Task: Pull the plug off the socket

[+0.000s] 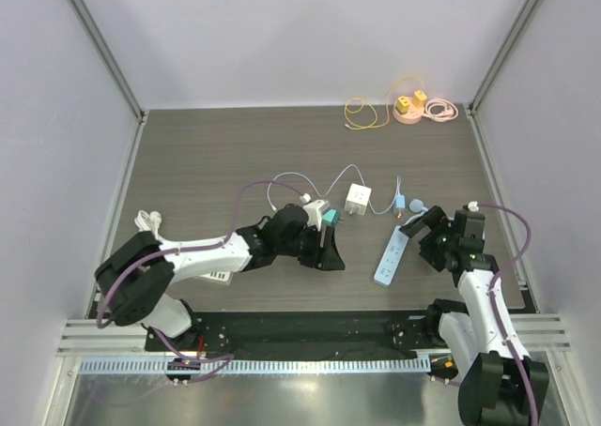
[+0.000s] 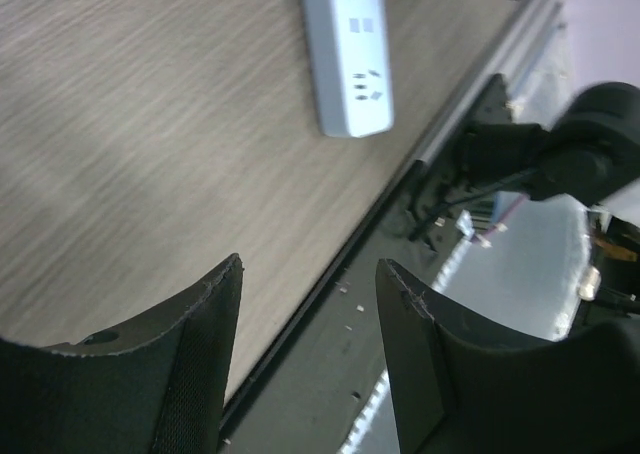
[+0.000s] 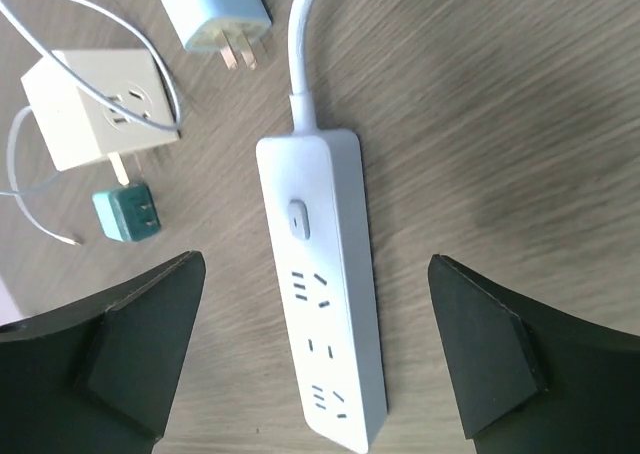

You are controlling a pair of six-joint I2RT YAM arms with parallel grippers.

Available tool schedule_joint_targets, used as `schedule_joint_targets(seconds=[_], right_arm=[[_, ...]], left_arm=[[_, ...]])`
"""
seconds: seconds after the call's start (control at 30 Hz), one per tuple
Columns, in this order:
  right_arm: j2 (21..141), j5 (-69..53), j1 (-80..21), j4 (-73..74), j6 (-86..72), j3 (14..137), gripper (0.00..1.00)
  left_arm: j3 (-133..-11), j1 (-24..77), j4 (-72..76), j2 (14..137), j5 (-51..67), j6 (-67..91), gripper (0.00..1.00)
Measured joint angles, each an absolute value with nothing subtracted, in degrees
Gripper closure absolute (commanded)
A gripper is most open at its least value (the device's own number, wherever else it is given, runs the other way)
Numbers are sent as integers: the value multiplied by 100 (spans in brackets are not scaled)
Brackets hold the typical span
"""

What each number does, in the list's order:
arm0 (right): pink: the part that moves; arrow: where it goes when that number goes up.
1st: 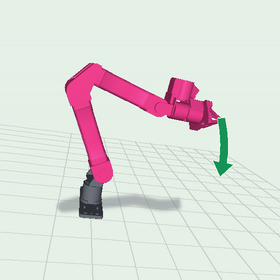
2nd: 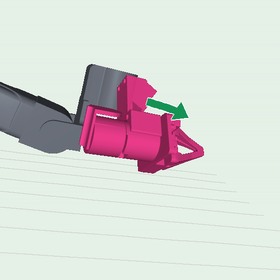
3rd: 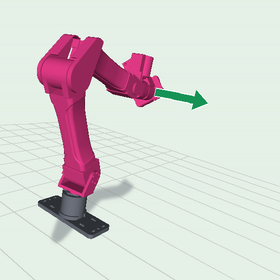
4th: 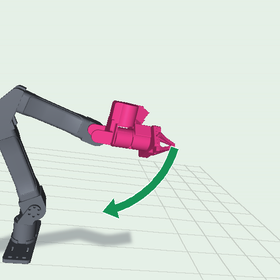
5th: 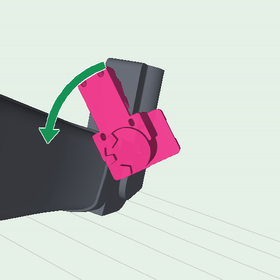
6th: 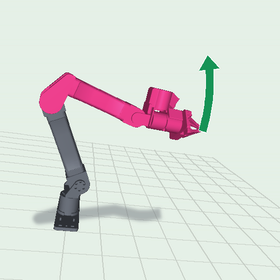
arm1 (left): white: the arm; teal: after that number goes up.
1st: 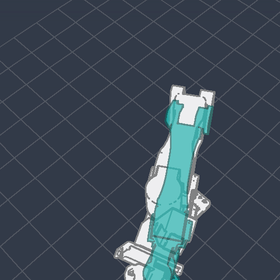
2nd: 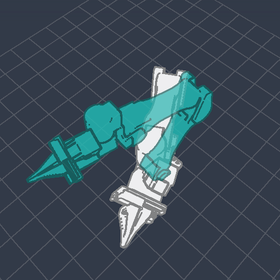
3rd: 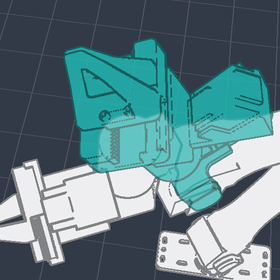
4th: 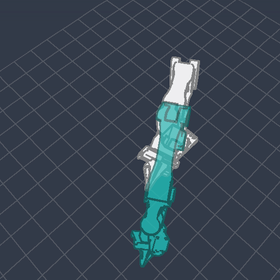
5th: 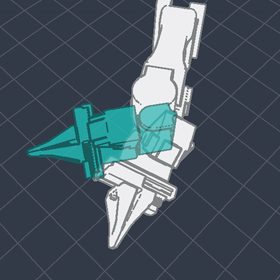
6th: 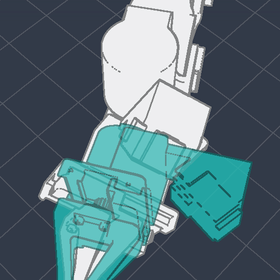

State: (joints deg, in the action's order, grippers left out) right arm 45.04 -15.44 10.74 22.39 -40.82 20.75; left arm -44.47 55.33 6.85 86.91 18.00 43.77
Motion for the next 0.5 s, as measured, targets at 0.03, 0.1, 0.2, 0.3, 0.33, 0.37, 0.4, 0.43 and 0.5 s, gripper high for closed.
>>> schedule_joint_targets(seconds=[0.03,0.1,0.2,0.3,0.33,0.37,0.4,0.43,0.5], right_arm=[[4501,-1439,963,2397,-4093,2154,0],[4611,-1190,681,2622,-4115,2314,0],[5065,-766,67,2838,-4198,2521,5],[5575,-180,-683,3210,-4241,2853,24],[5686,-14,-858,3280,-4246,2976,38],[5813,143,-991,3363,-4233,3131,42],[5931,287,-1072,3439,-4228,3301,44],[6049,454,-1122,3487,-4226,3472,44],[6261,729,-1168,3544,-4200,3765,44]], left_arm=[[-4388,5533,709,8554,1839,4403,43],[-4285,5535,773,8228,1929,4440,43],[-4200,5537,812,7800,1979,4436,43],[-4143,5537,786,7463,2016,4392,43],[-4119,5537,784,7354,2027,4362,43],[-4086,5537,781,7253,2045,4344,43],[-4038,5537,755,7135,2067,4327,43],[-3997,5537,731,7039,2082,4313,43],[-3913,5537,624,6803,2108,4292,43]])
